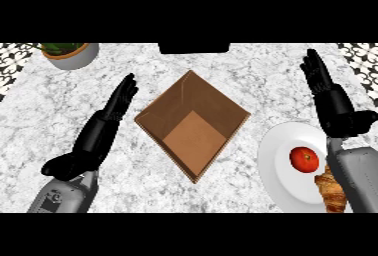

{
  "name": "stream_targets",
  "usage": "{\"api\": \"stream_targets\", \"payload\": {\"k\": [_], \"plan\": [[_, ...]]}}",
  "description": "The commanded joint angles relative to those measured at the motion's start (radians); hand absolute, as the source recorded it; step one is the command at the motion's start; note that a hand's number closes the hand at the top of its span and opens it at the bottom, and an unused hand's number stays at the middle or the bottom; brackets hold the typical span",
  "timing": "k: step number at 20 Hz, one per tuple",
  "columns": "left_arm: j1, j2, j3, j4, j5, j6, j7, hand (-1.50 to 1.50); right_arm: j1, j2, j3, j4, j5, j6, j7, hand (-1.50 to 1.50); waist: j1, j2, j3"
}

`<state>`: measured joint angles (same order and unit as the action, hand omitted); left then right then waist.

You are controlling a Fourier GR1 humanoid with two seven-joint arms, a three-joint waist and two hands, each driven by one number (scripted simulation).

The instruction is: Pick the tomato from the plate and place it in the cardboard box

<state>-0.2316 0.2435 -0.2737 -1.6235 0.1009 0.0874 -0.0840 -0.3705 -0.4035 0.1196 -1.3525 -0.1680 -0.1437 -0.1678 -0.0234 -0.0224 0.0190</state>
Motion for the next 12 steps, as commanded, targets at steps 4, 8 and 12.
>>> {"api": "stream_targets", "payload": {"k": [4, 8, 12], "plan": [[0.069, 0.064, 0.087, 0.094, -0.102, 0.121, 0.110, 0.00, -0.002, -0.002, -0.141, -0.054, -0.101, -0.007, -0.046, -1.50, 0.021, 0.021, -0.017], [0.182, 0.135, 0.146, 0.138, -0.084, 0.114, 0.131, 0.00, 0.126, -0.175, -0.127, 0.088, 0.226, -0.247, 0.019, 1.50, 0.027, 0.032, -0.026], [0.220, 0.132, 0.159, 0.127, -0.075, 0.111, 0.128, 0.00, 0.202, 0.119, -0.254, 0.053, 0.023, -0.377, -0.154, -1.50, 0.020, 0.022, -0.017]]}}
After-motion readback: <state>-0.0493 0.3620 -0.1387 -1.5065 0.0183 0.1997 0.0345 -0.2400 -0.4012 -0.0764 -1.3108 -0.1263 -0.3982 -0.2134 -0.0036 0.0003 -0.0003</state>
